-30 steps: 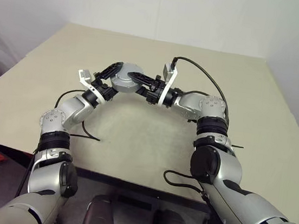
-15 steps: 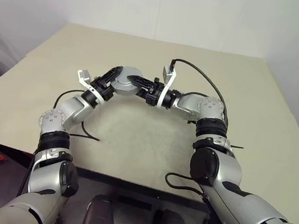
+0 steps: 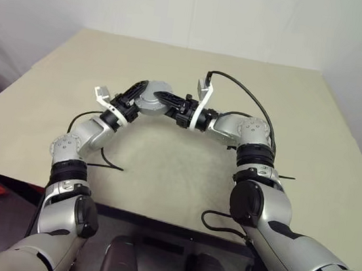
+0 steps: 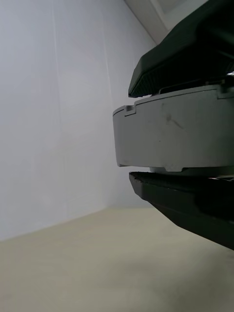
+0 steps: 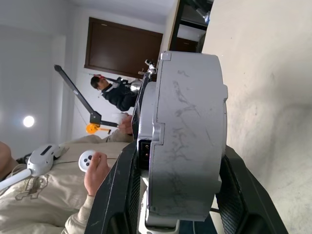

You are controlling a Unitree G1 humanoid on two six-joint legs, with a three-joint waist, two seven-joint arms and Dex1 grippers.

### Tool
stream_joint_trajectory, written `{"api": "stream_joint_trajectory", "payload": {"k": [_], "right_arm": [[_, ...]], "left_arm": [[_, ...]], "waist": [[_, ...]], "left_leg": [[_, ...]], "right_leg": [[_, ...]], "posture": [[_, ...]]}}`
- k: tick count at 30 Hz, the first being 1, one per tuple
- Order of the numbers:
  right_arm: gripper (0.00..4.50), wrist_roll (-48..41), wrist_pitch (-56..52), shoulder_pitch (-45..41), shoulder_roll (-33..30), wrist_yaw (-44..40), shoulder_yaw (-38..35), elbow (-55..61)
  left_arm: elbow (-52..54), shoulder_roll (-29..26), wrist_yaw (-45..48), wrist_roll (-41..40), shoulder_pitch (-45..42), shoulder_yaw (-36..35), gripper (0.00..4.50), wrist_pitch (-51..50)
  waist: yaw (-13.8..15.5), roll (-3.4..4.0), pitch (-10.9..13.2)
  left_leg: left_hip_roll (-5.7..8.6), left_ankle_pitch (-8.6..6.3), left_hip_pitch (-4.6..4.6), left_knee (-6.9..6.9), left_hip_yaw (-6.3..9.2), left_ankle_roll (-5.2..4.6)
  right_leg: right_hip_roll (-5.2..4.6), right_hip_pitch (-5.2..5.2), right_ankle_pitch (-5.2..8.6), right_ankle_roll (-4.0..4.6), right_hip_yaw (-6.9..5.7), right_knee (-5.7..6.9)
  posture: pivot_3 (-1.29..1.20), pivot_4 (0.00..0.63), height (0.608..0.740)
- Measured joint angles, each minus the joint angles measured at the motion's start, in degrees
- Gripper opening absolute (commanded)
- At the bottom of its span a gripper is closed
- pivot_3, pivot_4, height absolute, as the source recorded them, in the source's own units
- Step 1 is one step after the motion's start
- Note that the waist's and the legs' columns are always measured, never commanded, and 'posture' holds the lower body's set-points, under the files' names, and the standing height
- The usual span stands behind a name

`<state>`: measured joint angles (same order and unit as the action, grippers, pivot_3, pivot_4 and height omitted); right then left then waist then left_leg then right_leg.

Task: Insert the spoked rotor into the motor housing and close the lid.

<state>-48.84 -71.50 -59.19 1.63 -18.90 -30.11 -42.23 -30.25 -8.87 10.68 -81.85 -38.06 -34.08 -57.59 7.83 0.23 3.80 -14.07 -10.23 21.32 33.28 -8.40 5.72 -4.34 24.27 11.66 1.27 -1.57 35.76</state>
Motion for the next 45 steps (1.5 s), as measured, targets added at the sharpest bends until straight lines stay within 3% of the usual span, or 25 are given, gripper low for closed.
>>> {"api": "stream_joint_trajectory", "payload": {"k": [9, 18, 26, 33, 42, 45], "right_arm": [[2.08, -0.03, -1.24, 1.37, 0.08, -0.59, 1.06, 0.50], [2.08, -0.03, -1.46, 1.47, 0.39, -1.25, 1.31, 0.51], [2.08, 0.06, -0.85, 1.79, -0.01, -1.31, 1.59, 0.51], [2.08, 1.43, 1.64, 1.93, -0.37, -1.24, 2.30, 0.91], [2.08, 1.46, 2.76, 1.93, -0.55, -1.54, 3.20, 1.52], [2.08, 1.68, 3.03, 1.93, -0.54, -1.55, 3.68, 1.52]], "left_arm": [[2.02, 0.53, -1.06, -0.79, 2.53, -0.36, 2.14, -2.43], [2.94, -2.61, 0.90, 1.26, 2.64, 0.76, 2.14, -4.66], [3.78, -0.83, 1.82, 4.84, 2.52, 1.02, 2.14, -2.35], [5.45, -0.65, 2.80, 9.83, 2.44, 5.16, 4.38, -2.82], [3.85, -0.19, 2.15, 7.74, 2.44, 2.78, 4.38, -5.84], [3.72, 0.48, 2.16, 7.67, 2.25, 2.18, 3.49, -5.25]], "waist": [[-0.01, -0.01, 0.00], [-0.03, -0.02, -0.01], [-0.01, -0.02, -0.01], [-0.14, -0.03, -0.01], [-0.22, -0.03, -0.02], [-0.21, -0.04, -0.01]], "left_leg": [[0.00, 0.00, 0.00, 0.00, 0.01, 0.00], [0.01, 0.00, -0.05, 0.03, 0.01, 0.00], [0.04, 0.01, -0.05, 0.04, 0.01, 0.00], [0.06, 0.01, -0.07, 0.04, 0.02, -0.01], [0.06, 0.01, -0.08, 0.04, 0.02, -0.01], [0.06, 0.01, -0.07, 0.04, 0.02, -0.01]], "right_leg": [[0.00, 0.00, 0.00, 0.00, 0.00, 0.01], [-0.01, -0.05, -0.01, -0.01, 0.00, 0.02], [-0.05, -0.08, -0.01, -0.01, 0.00, 0.02], [-0.05, -0.08, -0.02, -0.02, 0.01, 0.02], [-0.05, -0.08, -0.02, -0.02, 0.01, 0.02], [-0.05, -0.08, -0.02, -0.02, 0.01, 0.02]], "posture": [[0.00, 0.000, 0.740], [0.00, 0.000, 0.740], [0.00, 0.000, 0.740], [0.00, 0.000, 0.740], [0.00, 0.000, 0.740], [0.00, 0.000, 0.740]]}}
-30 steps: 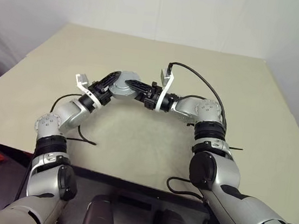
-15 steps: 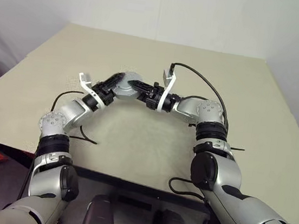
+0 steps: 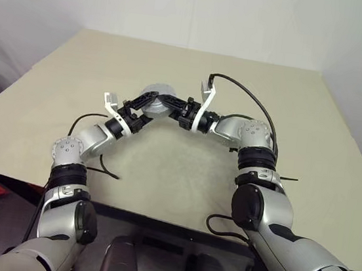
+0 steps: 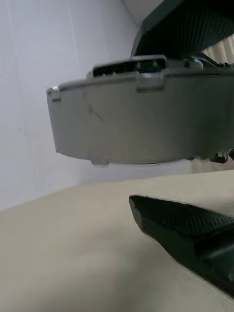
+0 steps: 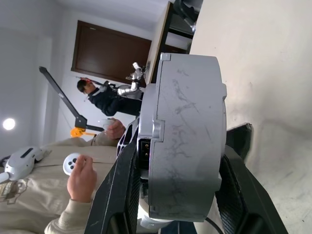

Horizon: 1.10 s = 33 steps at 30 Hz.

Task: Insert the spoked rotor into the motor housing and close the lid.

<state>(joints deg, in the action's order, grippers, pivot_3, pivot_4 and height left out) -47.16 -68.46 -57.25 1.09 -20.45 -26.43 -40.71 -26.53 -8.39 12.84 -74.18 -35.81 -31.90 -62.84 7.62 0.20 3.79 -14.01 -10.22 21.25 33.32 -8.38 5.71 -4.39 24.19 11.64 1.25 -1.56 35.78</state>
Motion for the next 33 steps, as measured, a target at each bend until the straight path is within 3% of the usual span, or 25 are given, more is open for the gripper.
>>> {"api": "stream_joint_trajectory", "payload": {"k": [3, 5, 26, 27, 32, 33], "right_arm": [[2.08, 0.01, 0.02, 0.01, 0.11, -0.09, 0.06, 0.00], [2.08, -0.44, 0.30, 0.05, 0.24, -1.15, -0.32, 0.00], [2.08, -0.27, 0.67, 0.05, -0.19, -2.35, -0.03, 0.00], [2.75, -0.10, 0.73, 0.05, -0.33, -2.56, 0.30, 0.00], [4.43, 3.55, 5.51, 0.28, 0.48, -3.00, 4.85, 1.80], [4.47, 3.92, 6.35, 0.28, 0.67, -3.02, 5.05, 2.01]], "left_arm": [[-0.15, 0.32, 0.15, -0.41, -0.66, -0.57, 2.52, 0.63], [-0.37, 0.83, 0.92, -1.71, -0.74, -1.57, 2.23, 0.95], [-0.99, 1.67, 0.80, -2.62, -1.00, -1.98, 2.21, 2.01], [-1.00, 1.73, 0.72, -2.65, -1.00, -1.98, 2.21, 2.10], [-1.32, 1.74, -1.36, -1.26, -0.87, -1.94, 2.21, 3.58], [-1.32, 1.74, -1.50, -1.08, -0.85, -1.94, 2.21, 3.75]], "waist": [[0.01, 0.00, 0.00], [0.03, -0.01, -0.01], [0.03, -0.01, -0.01], [0.04, -0.01, -0.01], [-0.11, -0.02, -0.01], [-0.11, -0.02, -0.01]], "left_leg": [[0.00, 0.00, 0.00, 0.00, 0.00, 0.00], [0.00, 0.00, 0.00, 0.00, 0.00, -0.01], [0.00, 0.01, 0.00, 0.00, 0.00, -0.02], [0.00, 0.01, 0.00, 0.00, 0.00, -0.02], [0.00, 0.01, -0.02, 0.00, 0.01, -0.02], [0.00, 0.01, -0.02, 0.00, 0.01, -0.02]], "right_leg": [[0.00, 0.00, 0.00, 0.00, 0.00, 0.00], [0.00, -0.01, 0.00, 0.00, 0.00, 0.00], [0.00, -0.01, 0.00, 0.00, 0.00, 0.00], [0.00, -0.01, 0.00, 0.00, 0.00, 0.00], [0.00, -0.02, 0.00, 0.00, 0.00, 0.00], [0.00, -0.02, 0.00, 0.00, 0.00, 0.00]], "posture": [[0.00, 0.000, 0.740], [0.00, 0.000, 0.740], [0.00, 0.000, 0.740], [0.00, 0.000, 0.740], [0.00, 0.000, 0.740], [0.00, 0.000, 0.740]]}}
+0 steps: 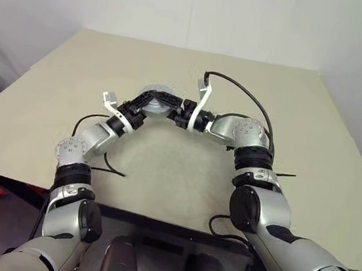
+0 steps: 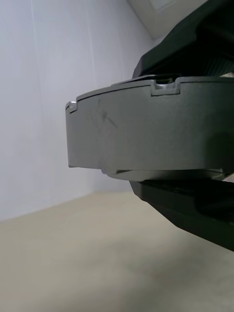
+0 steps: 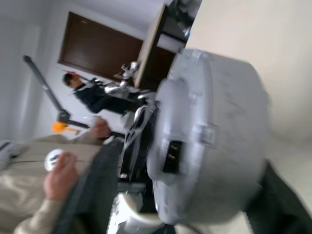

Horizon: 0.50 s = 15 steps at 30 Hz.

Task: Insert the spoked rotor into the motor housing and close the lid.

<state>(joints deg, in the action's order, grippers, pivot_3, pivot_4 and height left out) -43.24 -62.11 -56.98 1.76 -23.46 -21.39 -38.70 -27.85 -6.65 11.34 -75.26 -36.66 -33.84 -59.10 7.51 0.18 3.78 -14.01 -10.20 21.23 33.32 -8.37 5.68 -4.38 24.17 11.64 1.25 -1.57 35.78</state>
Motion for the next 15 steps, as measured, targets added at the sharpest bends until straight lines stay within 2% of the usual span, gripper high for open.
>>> {"api": "stream_joint_trajectory", "payload": {"k": [8, 15], "right_arm": [[4.47, 2.86, 5.29, 0.37, 0.27, 0.02, 1.86, -0.03], [4.47, 4.21, 8.32, 0.57, -0.46, 0.18, 1.78, -1.35]], "left_arm": [[1.25, 0.00, -0.72, 1.52, 1.59, -0.20, 2.21, 4.31], [4.27, -2.16, -4.44, 2.59, 6.86, -6.85, 2.21, 14.01]], "waist": [[-0.05, -0.01, 0.00], [-0.51, -0.04, -0.01]], "left_leg": [[0.00, 0.00, 0.00, 0.00, 0.00, 0.00], [-0.03, 0.00, -0.03, -0.01, 0.01, -0.01]], "right_leg": [[0.00, 0.00, 0.00, 0.00, 0.00, 0.00], [0.05, 0.00, 0.00, 0.00, 0.00, -0.01]], "posture": [[0.00, 0.000, 0.740], [0.00, 0.000, 0.740]]}}
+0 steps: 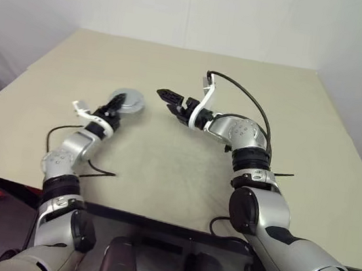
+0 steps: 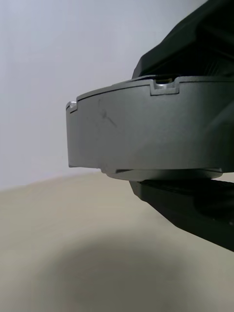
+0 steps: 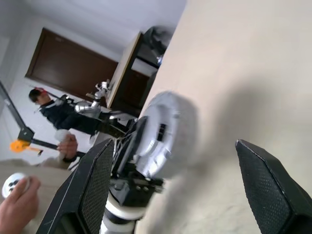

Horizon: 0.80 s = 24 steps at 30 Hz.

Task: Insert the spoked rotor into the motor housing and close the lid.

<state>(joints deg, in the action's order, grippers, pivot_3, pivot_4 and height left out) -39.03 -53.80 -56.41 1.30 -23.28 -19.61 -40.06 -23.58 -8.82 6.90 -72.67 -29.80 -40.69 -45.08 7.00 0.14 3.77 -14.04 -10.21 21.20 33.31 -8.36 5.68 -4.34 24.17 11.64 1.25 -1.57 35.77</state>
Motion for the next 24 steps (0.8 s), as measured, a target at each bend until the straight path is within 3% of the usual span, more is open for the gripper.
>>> {"api": "stream_joint_trajectory", "payload": {"k": [11, 24], "right_arm": [[4.47, 0.05, -0.58, 0.00, -0.52, -0.11, 0.01, -0.86], [4.47, 0.05, -0.58, 0.00, -0.57, 0.55, -0.02, -1.72]], "left_arm": [[3.00, -2.43, -5.81, -0.03, 2.11, -5.16, 2.21, 6.70], [-2.56, -3.32, -12.26, 2.34, 3.21, -7.06, 2.21, 10.40]], "waist": [[0.32, -0.43, -0.14], [0.13, -0.53, -0.16]], "left_leg": [[0.02, 0.01, -0.13, 0.10, 0.02, 0.01], [0.01, 0.02, -0.20, 0.10, 0.03, 0.03]], "right_leg": [[-0.03, -0.22, -0.04, -0.05, 0.01, 0.01], [-0.02, -0.22, -0.06, -0.05, 0.02, 0.02]], "posture": [[0.00, 0.000, 0.740], [0.00, 0.000, 0.740]]}}
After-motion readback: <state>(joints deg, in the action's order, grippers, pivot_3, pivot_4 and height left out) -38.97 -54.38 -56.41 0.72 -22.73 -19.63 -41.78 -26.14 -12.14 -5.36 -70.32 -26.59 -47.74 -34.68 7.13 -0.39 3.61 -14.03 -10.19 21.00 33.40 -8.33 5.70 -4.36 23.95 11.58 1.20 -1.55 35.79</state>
